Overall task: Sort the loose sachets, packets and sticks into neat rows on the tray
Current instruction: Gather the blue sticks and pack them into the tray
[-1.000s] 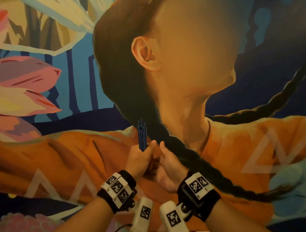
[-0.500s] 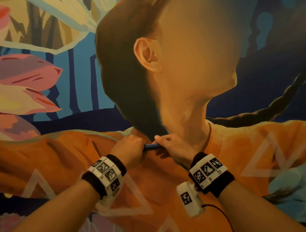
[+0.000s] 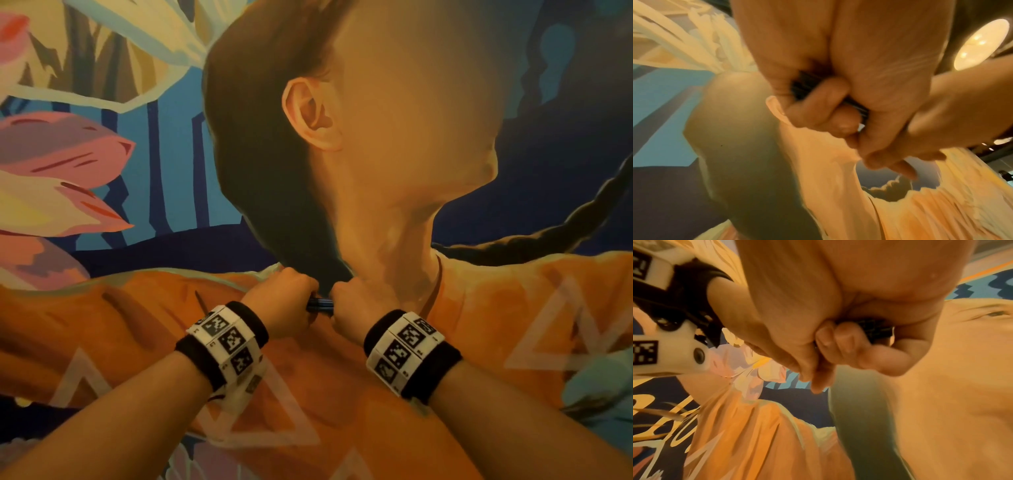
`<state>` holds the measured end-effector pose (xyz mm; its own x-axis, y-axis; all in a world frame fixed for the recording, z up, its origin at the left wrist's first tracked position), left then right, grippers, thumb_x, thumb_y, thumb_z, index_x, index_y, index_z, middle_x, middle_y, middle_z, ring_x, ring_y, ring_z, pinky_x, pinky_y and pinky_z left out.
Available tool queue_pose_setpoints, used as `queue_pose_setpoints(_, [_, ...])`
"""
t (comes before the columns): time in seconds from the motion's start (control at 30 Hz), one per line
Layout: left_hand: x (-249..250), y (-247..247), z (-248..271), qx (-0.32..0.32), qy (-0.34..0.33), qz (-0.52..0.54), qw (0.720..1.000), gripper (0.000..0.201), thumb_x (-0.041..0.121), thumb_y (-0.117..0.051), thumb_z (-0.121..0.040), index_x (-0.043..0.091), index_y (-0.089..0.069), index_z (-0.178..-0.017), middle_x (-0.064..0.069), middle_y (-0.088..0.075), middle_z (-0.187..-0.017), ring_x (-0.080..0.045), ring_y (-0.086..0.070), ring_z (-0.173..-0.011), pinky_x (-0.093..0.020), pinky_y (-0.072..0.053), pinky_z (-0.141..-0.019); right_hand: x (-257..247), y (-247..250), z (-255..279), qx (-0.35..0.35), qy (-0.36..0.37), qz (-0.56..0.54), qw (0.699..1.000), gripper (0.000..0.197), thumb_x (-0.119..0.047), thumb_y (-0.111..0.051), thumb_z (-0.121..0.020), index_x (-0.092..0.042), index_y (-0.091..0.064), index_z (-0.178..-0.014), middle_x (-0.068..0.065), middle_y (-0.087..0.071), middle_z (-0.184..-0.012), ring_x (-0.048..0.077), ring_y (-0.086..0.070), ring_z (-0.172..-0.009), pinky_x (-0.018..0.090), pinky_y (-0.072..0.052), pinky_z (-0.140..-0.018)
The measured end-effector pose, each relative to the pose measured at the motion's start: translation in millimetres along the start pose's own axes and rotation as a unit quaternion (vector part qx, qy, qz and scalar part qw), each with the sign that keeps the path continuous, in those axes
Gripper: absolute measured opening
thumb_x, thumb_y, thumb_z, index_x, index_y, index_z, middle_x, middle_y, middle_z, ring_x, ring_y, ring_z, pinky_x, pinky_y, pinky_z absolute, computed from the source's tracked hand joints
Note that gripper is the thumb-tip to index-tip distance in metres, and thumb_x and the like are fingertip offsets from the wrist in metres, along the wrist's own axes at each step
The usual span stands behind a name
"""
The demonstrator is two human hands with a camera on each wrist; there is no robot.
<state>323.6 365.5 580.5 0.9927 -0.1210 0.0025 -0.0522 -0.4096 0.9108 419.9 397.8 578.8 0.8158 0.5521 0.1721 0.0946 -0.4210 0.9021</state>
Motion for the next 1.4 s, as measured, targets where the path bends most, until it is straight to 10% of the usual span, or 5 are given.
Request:
queue_pose_setpoints(0.33, [-11.4,19.0,21.7,0.154,0.017,0.559,0.814,0.024,0.027,-0.075,-0.072,0.017,-0.077,-0.094,-0.002,-0.077,-0.089,-0.017,-0.074,-0.083,-0.025,-0.060,-0.073,18.5,19.6,-0.6,0.101,-0.017,-0.028,0.994,0.021,-0.042,-0.053,-0.095,-0.024,-0.064,-0.095,0.002,-0.059,-0.085,0.024,-0.059,-0.080,0.032,-0.038,-0.062])
queue_pose_setpoints(0.57, [-12.6,16.2,17.6,0.157,0.022,0.556,0.816,0.025,0.034,-0.076,-0.071,0.017,-0.079,-0.089,-0.005,-0.076,-0.089,-0.022,-0.073,-0.089,-0.039,-0.060,-0.084,23.7,29.9,12.4,0.125,0.068,-0.131,0.981,0.016,-0.045,-0.063,-0.087,-0.030,-0.066,-0.094,-0.008,-0.064,-0.083,0.014,-0.061,-0.078,0.034,-0.051,-0.069])
queue_pose_setpoints(0.93, [2.4,13.1,16.0,0.173,0.008,0.635,0.753,0.022,0.023,-0.072,-0.073,0.009,-0.073,-0.090,-0.003,-0.075,-0.086,-0.018,-0.073,-0.084,-0.022,-0.057,-0.069,37.4,28.7,13.1,0.165,-0.026,-0.761,0.627,0.056,-0.063,-0.046,-0.079,-0.014,-0.069,-0.096,0.005,-0.075,-0.100,0.019,-0.071,-0.097,0.040,-0.053,-0.092])
queue_pose_setpoints(1.13, [1.6,18.0,20.1,0.218,0.007,0.613,0.759,0.017,0.016,-0.073,-0.080,0.002,-0.073,-0.090,-0.007,-0.074,-0.083,-0.017,-0.073,-0.079,-0.022,-0.057,-0.066,28.4,27.3,5.3,0.118,0.045,-0.732,0.670,0.025,-0.029,-0.073,-0.079,-0.016,-0.068,-0.100,0.009,-0.073,-0.103,0.021,-0.070,-0.097,0.037,-0.055,-0.087])
queue_pose_setpoints(1.4, [-8.4,20.8,18.4,0.225,0.002,0.537,0.813,0.021,0.041,-0.076,-0.081,0.019,-0.075,-0.083,-0.006,-0.073,-0.085,-0.029,-0.071,-0.087,-0.053,-0.058,-0.083,23.2,28.0,8.8,0.005,0.038,-0.191,0.981,0.019,-0.028,-0.059,-0.089,-0.029,-0.060,-0.070,-0.003,-0.061,-0.068,0.020,-0.063,-0.071,0.038,-0.054,-0.069])
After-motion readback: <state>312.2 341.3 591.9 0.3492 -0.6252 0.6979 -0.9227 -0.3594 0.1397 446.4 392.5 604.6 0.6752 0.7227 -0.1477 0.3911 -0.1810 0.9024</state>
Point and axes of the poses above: each hand's wrist, its own z-axis away from the middle knuckle, its own y-axis out of the back of the hand, x = y × z, the point moved 7 cm from there along -z, towards the middle knuckle
